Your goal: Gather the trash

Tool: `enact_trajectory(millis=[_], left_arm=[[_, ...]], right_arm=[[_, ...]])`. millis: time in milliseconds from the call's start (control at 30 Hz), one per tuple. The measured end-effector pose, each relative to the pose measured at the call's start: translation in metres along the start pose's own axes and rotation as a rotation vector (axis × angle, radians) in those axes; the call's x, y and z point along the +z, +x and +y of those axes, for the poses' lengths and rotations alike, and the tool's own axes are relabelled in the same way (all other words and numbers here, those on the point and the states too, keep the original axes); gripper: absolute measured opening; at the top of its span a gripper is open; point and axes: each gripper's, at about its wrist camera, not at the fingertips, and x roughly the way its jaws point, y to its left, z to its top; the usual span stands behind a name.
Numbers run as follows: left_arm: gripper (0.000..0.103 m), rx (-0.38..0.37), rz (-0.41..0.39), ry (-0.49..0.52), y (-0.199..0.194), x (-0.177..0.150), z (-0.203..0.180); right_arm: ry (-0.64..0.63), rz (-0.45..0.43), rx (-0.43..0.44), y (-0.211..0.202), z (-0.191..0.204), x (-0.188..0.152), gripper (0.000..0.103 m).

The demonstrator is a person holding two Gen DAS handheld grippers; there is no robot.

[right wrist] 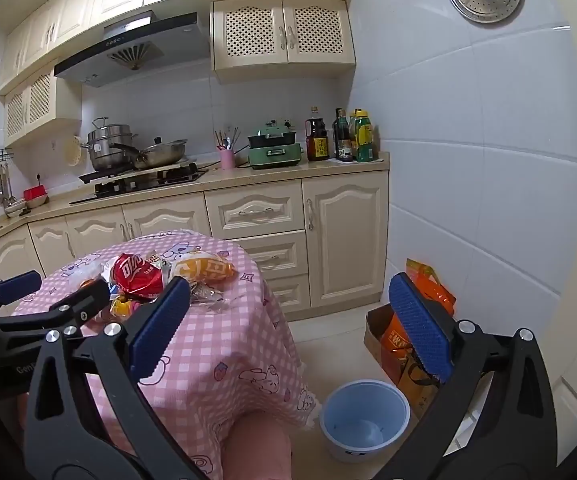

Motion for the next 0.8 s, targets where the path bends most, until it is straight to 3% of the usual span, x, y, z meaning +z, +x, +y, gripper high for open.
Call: enact_trajectory(millis=[800], left_arm=[[0.099,0.007,-0.008,-0.016,-0.0045,0.0016,0.0043]], right_arm=[[-0.013,0.029,0.012,0.0037,0.0056,-0.0058,0.097]])
